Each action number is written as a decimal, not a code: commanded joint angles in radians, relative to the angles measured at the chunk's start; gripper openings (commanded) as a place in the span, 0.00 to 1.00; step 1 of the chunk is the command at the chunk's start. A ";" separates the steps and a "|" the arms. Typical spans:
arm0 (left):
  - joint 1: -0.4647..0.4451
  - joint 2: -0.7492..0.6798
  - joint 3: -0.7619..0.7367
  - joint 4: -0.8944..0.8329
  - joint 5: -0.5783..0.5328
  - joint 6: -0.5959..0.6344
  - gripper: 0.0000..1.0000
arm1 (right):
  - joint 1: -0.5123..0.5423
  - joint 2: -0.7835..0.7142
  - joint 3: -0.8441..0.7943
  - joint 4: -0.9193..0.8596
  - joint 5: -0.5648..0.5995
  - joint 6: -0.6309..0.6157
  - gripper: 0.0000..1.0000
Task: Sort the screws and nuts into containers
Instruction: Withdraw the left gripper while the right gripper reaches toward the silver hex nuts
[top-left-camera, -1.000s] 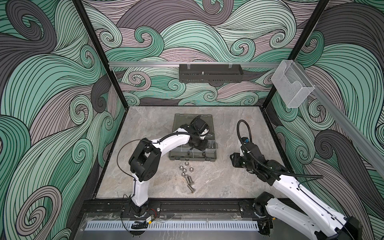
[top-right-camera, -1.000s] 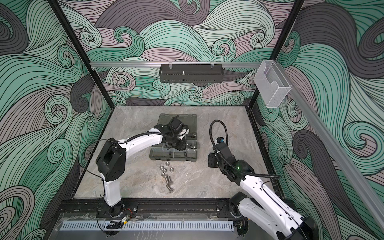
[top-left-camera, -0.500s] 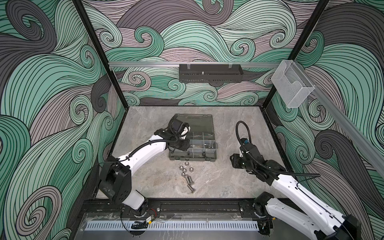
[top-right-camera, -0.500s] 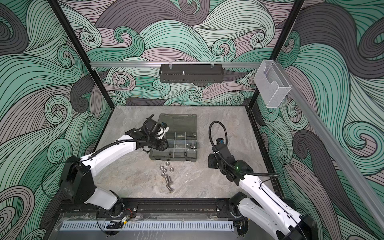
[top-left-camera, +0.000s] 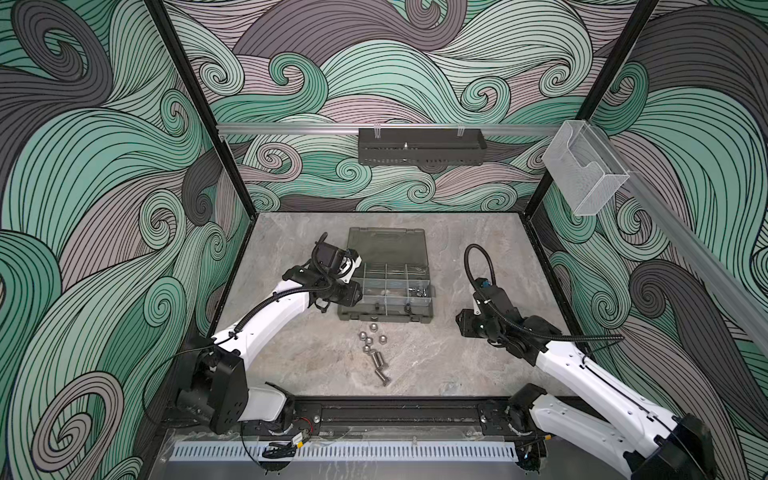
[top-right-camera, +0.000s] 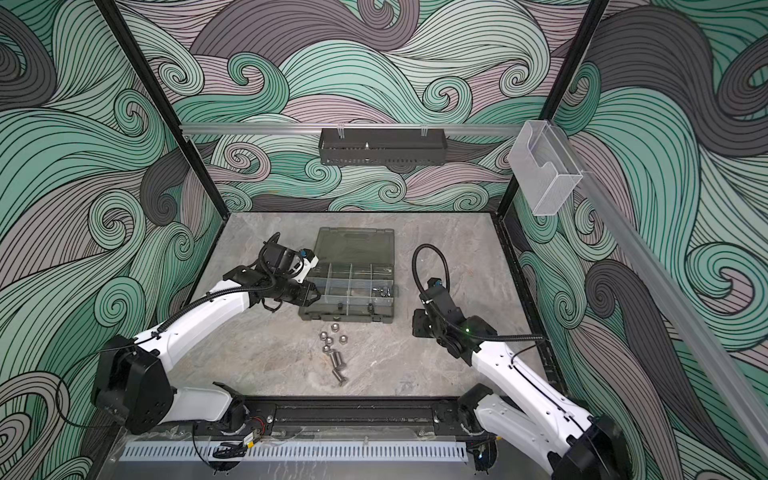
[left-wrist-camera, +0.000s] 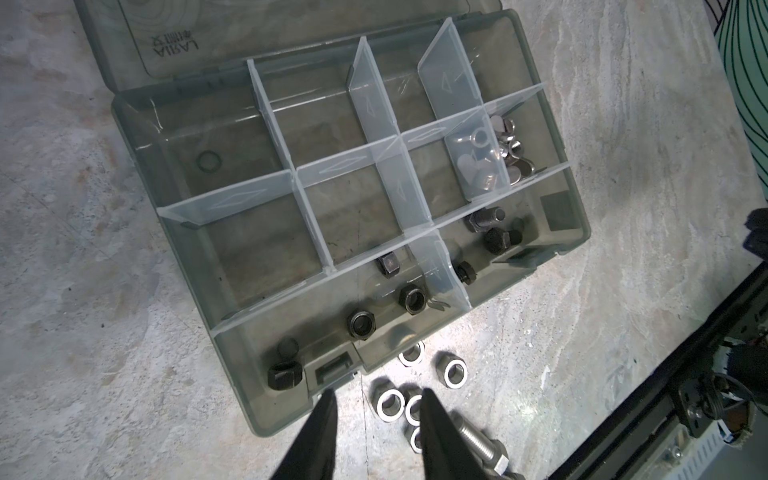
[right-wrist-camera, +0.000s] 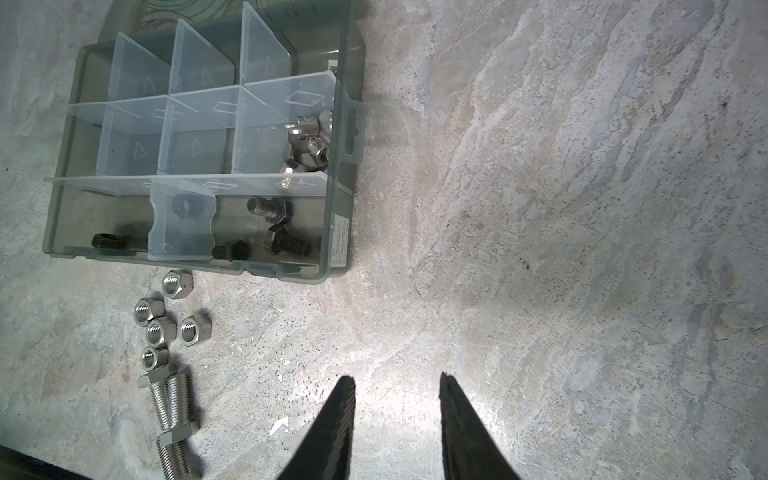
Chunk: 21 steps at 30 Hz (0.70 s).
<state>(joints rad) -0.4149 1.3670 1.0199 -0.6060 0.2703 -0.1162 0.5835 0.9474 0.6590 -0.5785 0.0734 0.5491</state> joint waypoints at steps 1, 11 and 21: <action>0.020 -0.015 -0.002 0.040 0.075 0.004 0.37 | 0.030 0.037 0.019 0.017 -0.003 0.018 0.35; 0.045 -0.041 -0.004 0.035 0.046 0.000 0.37 | 0.160 0.167 0.058 0.131 0.045 0.054 0.35; 0.052 -0.051 -0.009 0.043 0.056 -0.012 0.37 | 0.261 0.296 0.094 0.188 0.049 0.052 0.35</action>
<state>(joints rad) -0.3729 1.3312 1.0164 -0.5728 0.3153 -0.1207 0.8280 1.2327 0.7364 -0.4271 0.1043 0.5884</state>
